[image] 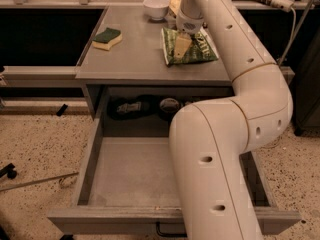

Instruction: Place green jalapeno chip bag into top drawer

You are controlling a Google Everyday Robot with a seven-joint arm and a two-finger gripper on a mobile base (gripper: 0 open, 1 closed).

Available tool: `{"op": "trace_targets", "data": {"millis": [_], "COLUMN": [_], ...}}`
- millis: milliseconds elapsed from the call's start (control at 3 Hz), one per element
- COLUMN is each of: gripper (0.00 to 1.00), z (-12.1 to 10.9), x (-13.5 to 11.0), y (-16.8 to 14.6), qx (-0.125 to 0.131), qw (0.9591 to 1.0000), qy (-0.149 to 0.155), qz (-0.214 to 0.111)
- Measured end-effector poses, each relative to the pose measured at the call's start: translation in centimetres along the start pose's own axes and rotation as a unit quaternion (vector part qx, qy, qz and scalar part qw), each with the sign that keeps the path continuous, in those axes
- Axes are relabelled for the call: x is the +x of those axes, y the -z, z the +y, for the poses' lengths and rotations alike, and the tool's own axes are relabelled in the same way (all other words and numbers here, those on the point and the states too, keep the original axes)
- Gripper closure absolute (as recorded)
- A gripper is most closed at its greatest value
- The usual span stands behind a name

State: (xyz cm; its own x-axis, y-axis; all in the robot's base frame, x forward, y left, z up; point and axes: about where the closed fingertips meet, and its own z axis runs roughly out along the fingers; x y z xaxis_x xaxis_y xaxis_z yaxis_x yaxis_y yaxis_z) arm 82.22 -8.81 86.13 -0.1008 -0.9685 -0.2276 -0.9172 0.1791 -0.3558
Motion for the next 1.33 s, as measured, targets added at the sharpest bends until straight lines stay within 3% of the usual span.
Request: {"op": "trace_targets", "data": {"millis": [333, 667, 1000, 1333], "gripper": [0.64, 0.87, 1.0, 1.0], "z": [-0.2, -0.5, -1.0, 0.1], "x": [-0.2, -0.7, -1.2, -1.0], "y": [-0.4, 1.8, 8.2, 16.6], "qx": [0.003, 0.023, 0.084, 0.151], "qw": [1.0, 0.9995, 0.9934, 0.9765], "qy": [0.0, -0.014, -0.058, -0.117], "qz": [-0.002, -0.016, -0.052, -0.1]}}
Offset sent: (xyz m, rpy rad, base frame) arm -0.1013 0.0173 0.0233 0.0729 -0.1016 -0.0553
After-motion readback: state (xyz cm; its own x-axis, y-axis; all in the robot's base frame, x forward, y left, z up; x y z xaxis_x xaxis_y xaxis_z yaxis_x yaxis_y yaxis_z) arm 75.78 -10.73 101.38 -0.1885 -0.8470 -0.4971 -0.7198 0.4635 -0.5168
